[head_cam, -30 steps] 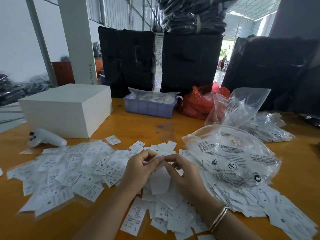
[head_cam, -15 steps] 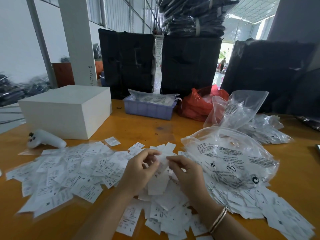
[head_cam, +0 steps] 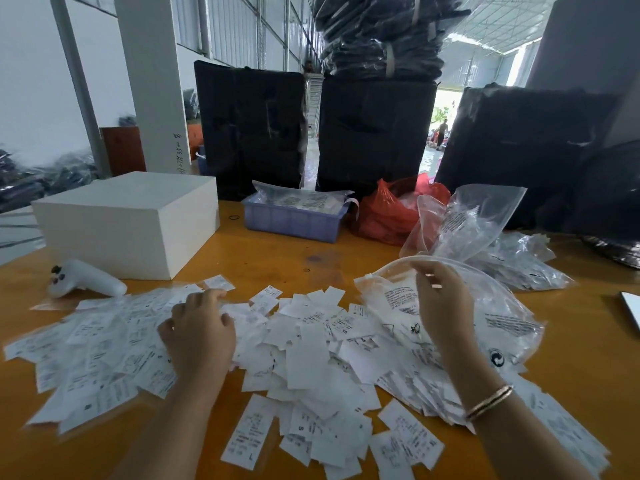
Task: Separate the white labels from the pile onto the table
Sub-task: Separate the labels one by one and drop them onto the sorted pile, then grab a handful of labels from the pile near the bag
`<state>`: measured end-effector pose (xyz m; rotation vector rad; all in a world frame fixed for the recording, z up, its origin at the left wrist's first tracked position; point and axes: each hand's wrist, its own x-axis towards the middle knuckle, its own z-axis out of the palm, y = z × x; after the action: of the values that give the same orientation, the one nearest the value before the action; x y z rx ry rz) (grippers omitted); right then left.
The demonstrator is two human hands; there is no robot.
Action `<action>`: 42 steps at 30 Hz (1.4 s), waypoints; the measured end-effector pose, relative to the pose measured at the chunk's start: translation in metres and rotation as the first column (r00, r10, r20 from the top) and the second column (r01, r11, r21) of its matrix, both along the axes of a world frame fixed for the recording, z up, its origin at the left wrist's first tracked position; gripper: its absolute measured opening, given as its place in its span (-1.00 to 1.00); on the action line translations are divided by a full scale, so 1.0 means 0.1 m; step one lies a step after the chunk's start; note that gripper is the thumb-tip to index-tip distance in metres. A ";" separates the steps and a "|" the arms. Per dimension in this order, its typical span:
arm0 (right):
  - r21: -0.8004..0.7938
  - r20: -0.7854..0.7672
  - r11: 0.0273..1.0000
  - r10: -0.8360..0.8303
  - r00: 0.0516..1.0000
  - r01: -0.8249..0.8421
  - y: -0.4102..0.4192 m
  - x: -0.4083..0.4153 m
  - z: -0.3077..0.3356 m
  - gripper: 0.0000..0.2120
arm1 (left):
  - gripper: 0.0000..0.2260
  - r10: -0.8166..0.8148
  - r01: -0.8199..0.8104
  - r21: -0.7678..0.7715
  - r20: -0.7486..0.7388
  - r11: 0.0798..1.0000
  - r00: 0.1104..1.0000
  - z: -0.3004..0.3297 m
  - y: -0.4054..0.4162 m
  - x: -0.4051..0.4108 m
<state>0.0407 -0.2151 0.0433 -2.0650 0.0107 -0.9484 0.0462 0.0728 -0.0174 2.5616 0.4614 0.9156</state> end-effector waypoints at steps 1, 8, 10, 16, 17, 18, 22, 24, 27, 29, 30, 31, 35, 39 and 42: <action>-0.057 -0.055 0.997 -0.052 0.997 0.049 -0.13 0.07 0.01 -0.76 | -0.71 -0.024 0.024 0.019 0.021 1.000 0.999 0.01 -0.01 0.00; -0.612 -0.641 0.778 -0.386 0.663 -0.138 -0.56 0.35 -0.23 -0.70 | -0.83 -0.644 0.629 0.185 0.031 0.755 0.764 0.03 -0.29 -0.06; -0.625 -0.609 0.773 -0.396 0.687 -0.108 -0.55 0.36 -0.25 -0.77 | -0.85 -0.705 0.698 0.147 -0.011 0.701 0.709 0.00 -0.32 -0.07; -0.445 -0.589 0.894 -0.340 0.733 0.057 -0.51 0.38 -0.21 -0.85 | -0.83 -0.735 0.734 0.074 -0.015 0.676 0.678 -0.02 -0.35 -0.07; -0.433 -0.597 0.899 -0.336 0.729 0.060 -0.53 0.39 -0.21 -0.82 | -0.83 -0.738 0.737 0.064 -0.022 0.672 0.675 -0.02 -0.35 -0.07; -0.430 -0.599 0.901 -0.333 0.728 0.057 -0.54 0.40 -0.22 -0.79 | -0.83 -0.741 0.741 0.055 -0.028 0.669 0.671 -0.03 -0.36 -0.07; -0.470 -0.395 0.869 -0.364 0.844 0.155 -0.58 0.40 -0.25 -0.78 | -0.82 -0.748 0.748 0.038 -0.019 0.662 0.663 -0.04 -0.36 -0.05; -0.376 -0.190 0.906 -0.281 0.941 0.195 -0.54 0.36 -0.23 -0.84 | -0.82 -0.749 0.749 0.030 -0.016 0.662 0.662 -0.05 -0.36 -0.05; -0.154 -0.008 0.988 0.000 1.000 -0.002 -0.36 0.25 -0.14 -0.91 | -0.81 -0.756 0.756 0.003 -0.013 0.654 0.654 -0.03 -0.39 -0.06; -0.070 0.013 0.975 0.212 0.977 -0.211 -0.16 0.16 -0.10 -0.95 | -0.79 -0.764 0.764 -0.065 0.025 0.642 0.645 -0.01 -0.41 -0.09; -0.023 -0.002 0.951 0.308 0.952 -0.308 -0.04 0.11 -0.09 -0.95 | -0.79 -0.771 0.769 -0.132 0.052 0.625 0.635 -0.01 -0.42 -0.10; 0.037 -0.038 0.917 0.398 0.916 -0.397 0.08 0.06 -0.09 -0.95 | -0.81 -0.778 0.772 -0.218 0.079 0.597 0.623 0.02 -0.43 -0.13; 0.214 -0.291 0.747 0.664 0.689 -0.630 0.45 -0.05 -0.17 -0.91 | -0.48 -0.834 0.727 -0.596 0.166 0.340 0.526 0.09 -0.49 -0.15; 0.304 -0.301 0.680 0.733 0.611 -0.667 0.56 -0.10 -0.27 -0.91 | -0.25 -0.875 0.679 -0.665 0.081 0.310 0.478 0.09 -0.55 -0.17; 0.312 -0.280 0.689 0.725 0.629 -0.654 0.57 -0.10 -0.34 -0.92 | -0.59 -0.823 0.679 -0.614 0.083 0.402 0.562 0.05 -0.53 -0.14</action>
<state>0.0304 -0.1578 0.0097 -1.8044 -0.4556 -0.0405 0.0321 0.0195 -0.0122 1.9054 -0.3636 0.0626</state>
